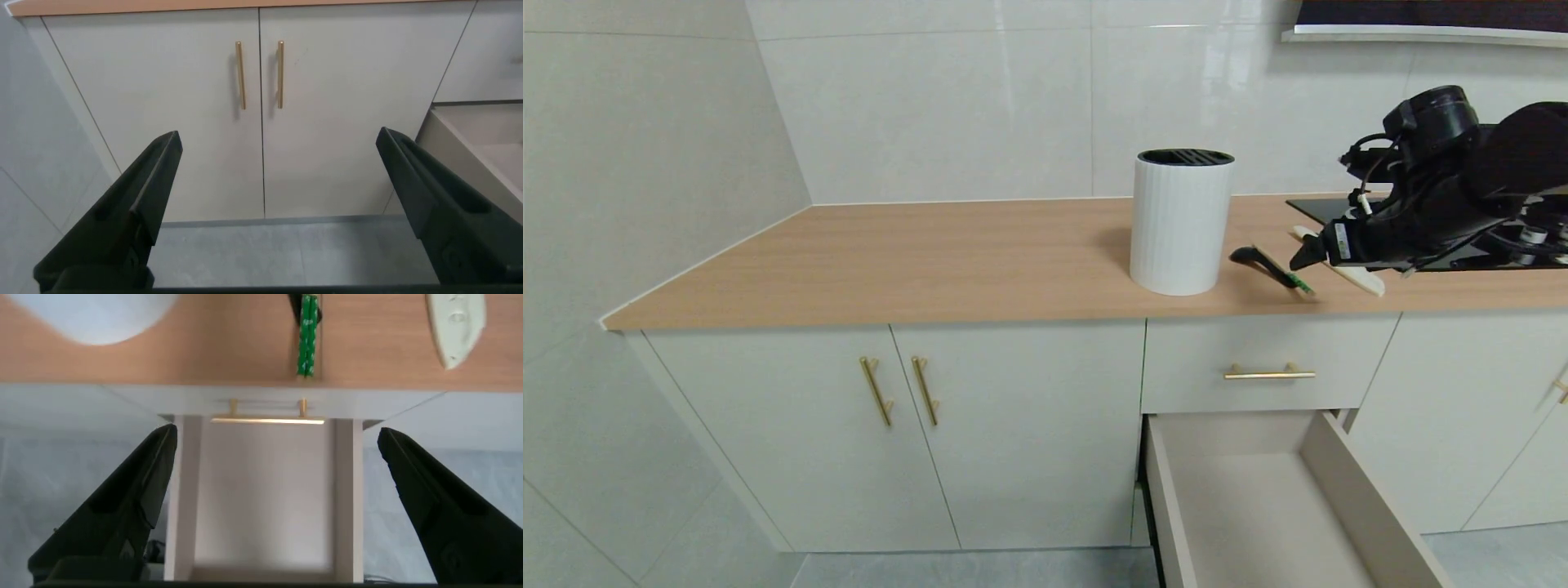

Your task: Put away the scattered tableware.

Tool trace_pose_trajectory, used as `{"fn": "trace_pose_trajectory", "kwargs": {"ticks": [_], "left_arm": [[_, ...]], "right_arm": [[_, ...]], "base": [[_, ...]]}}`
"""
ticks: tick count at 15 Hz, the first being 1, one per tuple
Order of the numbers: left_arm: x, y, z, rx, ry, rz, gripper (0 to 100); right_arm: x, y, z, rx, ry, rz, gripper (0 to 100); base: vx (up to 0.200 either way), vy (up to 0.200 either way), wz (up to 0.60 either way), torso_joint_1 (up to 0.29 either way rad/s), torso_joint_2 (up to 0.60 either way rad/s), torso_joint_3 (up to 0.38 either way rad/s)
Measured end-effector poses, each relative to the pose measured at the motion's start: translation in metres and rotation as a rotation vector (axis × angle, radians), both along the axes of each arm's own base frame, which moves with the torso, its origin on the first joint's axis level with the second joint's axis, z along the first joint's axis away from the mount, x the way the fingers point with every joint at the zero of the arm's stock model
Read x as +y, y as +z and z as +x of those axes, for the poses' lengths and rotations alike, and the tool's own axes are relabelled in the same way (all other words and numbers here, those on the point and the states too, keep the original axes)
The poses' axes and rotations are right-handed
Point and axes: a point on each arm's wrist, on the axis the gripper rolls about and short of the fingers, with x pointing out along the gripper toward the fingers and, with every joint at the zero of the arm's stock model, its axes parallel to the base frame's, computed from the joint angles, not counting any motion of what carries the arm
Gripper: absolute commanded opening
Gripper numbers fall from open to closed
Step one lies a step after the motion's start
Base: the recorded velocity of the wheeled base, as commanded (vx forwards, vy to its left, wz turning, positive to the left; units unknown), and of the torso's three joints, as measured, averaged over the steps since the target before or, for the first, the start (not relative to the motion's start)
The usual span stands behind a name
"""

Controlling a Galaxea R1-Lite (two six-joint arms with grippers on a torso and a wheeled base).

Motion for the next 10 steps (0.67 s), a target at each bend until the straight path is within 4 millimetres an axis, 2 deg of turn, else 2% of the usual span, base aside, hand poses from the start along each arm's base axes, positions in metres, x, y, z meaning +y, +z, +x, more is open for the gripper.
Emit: {"fn": "trace_pose_trajectory", "kwargs": {"ticks": [5,10], "left_arm": [[0.0,0.0,0.0,0.0,0.0,0.0,100],[0.0,0.0,0.0,0.0,0.0,0.0,100]], "right_arm": [[-0.004,-0.031,0.03,0.0,-0.048,-0.037,100],[-0.004,-0.046,0.043,0.005,-0.044,-0.032,100]], "base": [[0.0,0.0,0.0,0.0,0.0,0.0],[0.0,0.0,0.0,0.0,0.0,0.0]]}}
